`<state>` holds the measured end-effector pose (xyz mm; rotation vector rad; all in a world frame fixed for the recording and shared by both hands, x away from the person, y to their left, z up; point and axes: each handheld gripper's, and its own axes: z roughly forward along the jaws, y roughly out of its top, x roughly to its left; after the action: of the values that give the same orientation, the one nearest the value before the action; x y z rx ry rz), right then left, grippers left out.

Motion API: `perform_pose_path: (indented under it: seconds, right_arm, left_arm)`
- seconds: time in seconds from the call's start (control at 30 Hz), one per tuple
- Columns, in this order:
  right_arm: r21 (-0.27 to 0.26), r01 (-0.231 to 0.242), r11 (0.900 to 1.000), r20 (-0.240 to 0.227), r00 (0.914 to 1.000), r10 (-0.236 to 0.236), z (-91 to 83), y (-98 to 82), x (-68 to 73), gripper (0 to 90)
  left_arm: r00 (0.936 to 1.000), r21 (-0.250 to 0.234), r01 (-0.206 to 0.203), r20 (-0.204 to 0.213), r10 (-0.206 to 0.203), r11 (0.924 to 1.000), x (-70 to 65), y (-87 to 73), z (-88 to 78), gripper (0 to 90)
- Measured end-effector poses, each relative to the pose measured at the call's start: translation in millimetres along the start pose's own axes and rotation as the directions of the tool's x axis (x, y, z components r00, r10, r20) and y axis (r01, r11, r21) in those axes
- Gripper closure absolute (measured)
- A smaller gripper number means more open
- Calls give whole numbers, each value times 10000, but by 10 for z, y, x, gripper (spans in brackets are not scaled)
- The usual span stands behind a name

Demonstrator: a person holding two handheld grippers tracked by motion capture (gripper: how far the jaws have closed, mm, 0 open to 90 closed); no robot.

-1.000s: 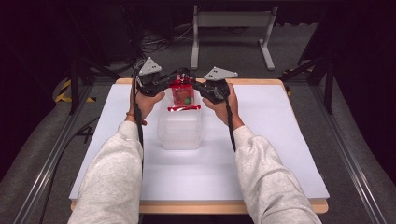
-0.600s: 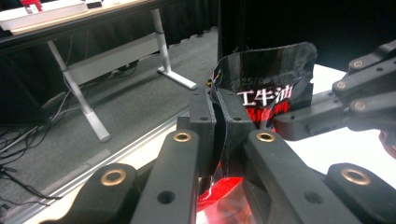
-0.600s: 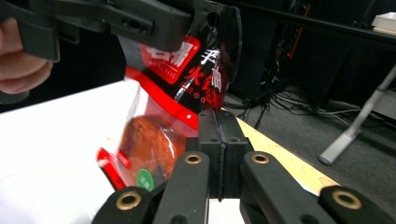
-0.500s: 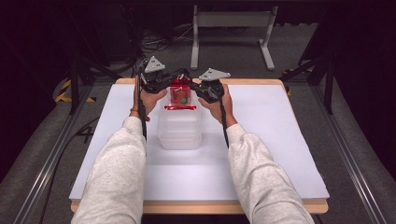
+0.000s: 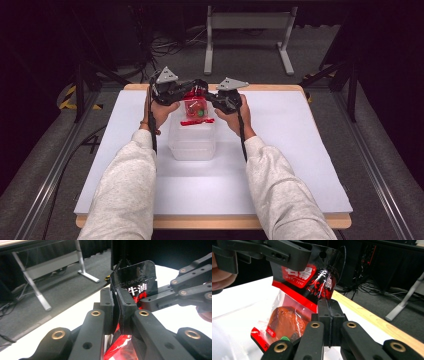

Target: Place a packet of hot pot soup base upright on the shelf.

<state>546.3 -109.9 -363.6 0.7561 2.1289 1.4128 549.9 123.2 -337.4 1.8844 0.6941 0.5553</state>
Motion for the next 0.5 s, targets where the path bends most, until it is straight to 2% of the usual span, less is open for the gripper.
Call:
perform_pose_path:
  seconds: [0.07,0.1,0.23,0.3,0.5]
  right_arm:
    - [91,108,9999,-75,9999,-107,4,-25,20,900]
    - [70,70,10000,-107,9999,-70,4,-28,25,900]
    - [-201,165,9997,71,9998,-163,-23,59,14,900]
    - [-287,123,9995,67,9999,-121,-30,86,-8,900]
    - [-259,139,9996,259,9996,-132,14,100,-43,900]
  left_arm:
    - [9999,-4,94,120,-94,10000,11,-9,-11,837]
    - [10000,-35,46,3,-46,10000,8,2,-17,843]
    - [10000,-380,-54,-46,52,9993,40,132,-79,846]
    - [10000,-406,-57,-28,56,9992,45,151,-80,845]
    - [9994,-333,-183,-285,173,9993,42,193,3,828]
